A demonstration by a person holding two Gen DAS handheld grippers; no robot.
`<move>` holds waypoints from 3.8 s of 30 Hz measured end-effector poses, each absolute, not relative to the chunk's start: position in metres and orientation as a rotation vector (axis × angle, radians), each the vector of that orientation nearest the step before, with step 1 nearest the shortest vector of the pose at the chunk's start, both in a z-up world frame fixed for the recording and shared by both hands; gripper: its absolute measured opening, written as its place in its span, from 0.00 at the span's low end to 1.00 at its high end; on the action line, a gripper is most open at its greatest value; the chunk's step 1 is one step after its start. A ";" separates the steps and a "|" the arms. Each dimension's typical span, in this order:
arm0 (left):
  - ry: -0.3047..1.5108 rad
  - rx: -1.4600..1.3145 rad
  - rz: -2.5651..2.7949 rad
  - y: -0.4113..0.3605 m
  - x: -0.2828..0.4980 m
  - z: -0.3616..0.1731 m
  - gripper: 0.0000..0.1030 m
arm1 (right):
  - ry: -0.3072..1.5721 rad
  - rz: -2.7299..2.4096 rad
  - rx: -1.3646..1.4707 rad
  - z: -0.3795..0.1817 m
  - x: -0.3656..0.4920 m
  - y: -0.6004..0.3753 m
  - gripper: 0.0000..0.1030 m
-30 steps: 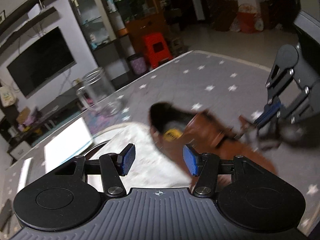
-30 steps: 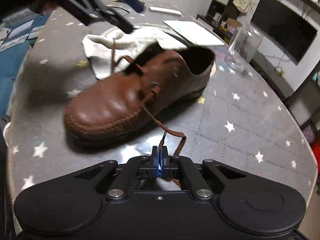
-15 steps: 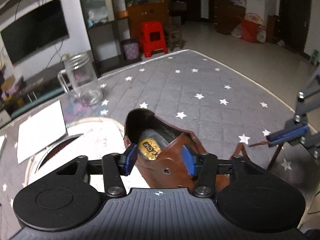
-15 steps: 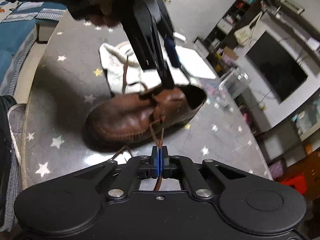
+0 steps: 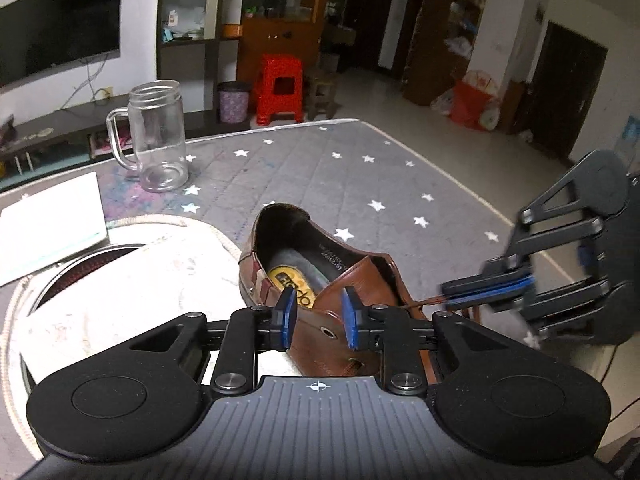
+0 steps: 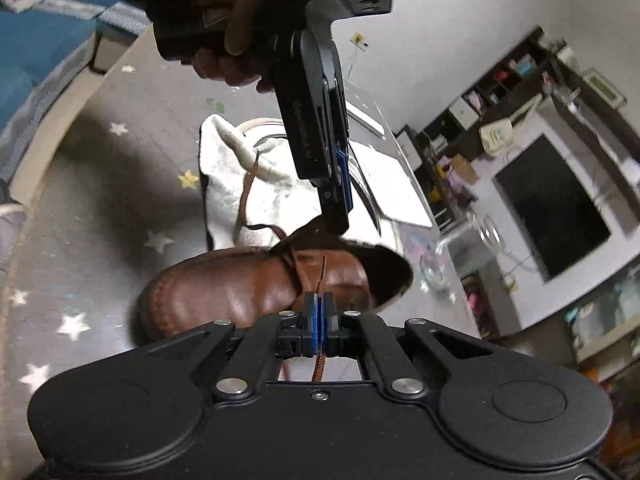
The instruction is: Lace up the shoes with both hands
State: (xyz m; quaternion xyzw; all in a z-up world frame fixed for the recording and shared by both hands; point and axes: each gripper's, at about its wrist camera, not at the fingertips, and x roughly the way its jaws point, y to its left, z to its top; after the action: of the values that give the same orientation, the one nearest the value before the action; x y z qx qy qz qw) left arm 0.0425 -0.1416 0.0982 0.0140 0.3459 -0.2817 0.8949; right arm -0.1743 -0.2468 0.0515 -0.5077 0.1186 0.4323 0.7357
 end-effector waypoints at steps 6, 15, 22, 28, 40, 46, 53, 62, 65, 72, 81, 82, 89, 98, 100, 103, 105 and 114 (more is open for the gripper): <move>0.705 -0.008 -0.614 -0.134 0.043 0.095 0.25 | 0.214 0.960 -1.213 0.035 -0.166 -0.226 0.02; 0.697 -0.037 -0.632 -0.123 0.044 0.092 0.26 | 0.192 0.977 -1.270 0.024 -0.160 -0.210 0.02; 0.697 -0.044 -0.638 -0.120 0.043 0.091 0.29 | 0.191 0.983 -1.273 0.022 -0.158 -0.204 0.02; 0.696 -0.059 -0.647 -0.116 0.043 0.090 0.30 | 0.186 0.994 -1.282 0.022 -0.163 -0.204 0.02; 0.698 -0.076 -0.666 -0.110 0.045 0.088 0.33 | 0.150 1.024 -1.299 0.023 -0.165 -0.204 0.02; 0.693 -0.067 -0.676 -0.110 0.045 0.088 0.34 | 0.129 1.006 -1.295 0.020 -0.158 -0.201 0.02; 0.653 0.033 -0.729 -0.115 0.031 0.098 0.34 | 0.113 0.992 -1.262 0.018 -0.157 -0.199 0.02; 0.645 0.287 -0.760 -0.139 0.025 0.088 0.19 | 0.112 0.974 -1.265 0.019 -0.158 -0.201 0.02; 0.639 0.394 -0.759 -0.148 0.025 0.082 0.13 | 0.108 0.970 -1.270 0.018 -0.157 -0.200 0.02; 0.603 0.443 -0.705 -0.155 0.019 0.072 0.04 | 0.117 0.955 -1.268 0.017 -0.157 -0.200 0.02; 0.522 0.428 -0.490 -0.146 0.000 0.081 0.03 | 0.120 0.865 -1.195 0.022 -0.173 -0.205 0.13; 0.511 0.424 -0.463 -0.142 -0.001 0.083 0.03 | 0.120 0.857 -1.189 0.023 -0.176 -0.206 0.16; 0.471 0.356 -0.302 -0.110 -0.004 0.107 0.03 | 0.204 0.832 -1.150 0.008 -0.209 -0.218 0.17; 0.533 0.218 -0.217 -0.080 0.004 0.108 0.03 | 0.269 0.746 -1.050 -0.003 -0.220 -0.217 0.17; 0.543 0.225 -0.216 -0.080 0.003 0.106 0.03 | 0.270 0.717 -1.020 -0.002 -0.219 -0.218 0.17; 0.546 0.230 -0.219 -0.078 0.000 0.106 0.03 | 0.285 0.663 -0.976 0.002 -0.212 -0.222 0.17; 0.547 0.230 -0.220 -0.077 -0.001 0.107 0.03 | 0.299 0.639 -0.963 0.002 -0.207 -0.226 0.17; 0.551 0.256 -0.220 -0.079 -0.001 0.102 0.04 | 0.369 0.647 -0.887 0.001 -0.192 -0.239 0.17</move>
State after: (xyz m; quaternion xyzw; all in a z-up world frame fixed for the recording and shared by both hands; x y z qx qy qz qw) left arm -0.0008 -0.0790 0.1018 0.1259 0.2708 -0.1079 0.9483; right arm -0.1915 -0.2393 0.0006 -0.4191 0.1745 0.3059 0.8368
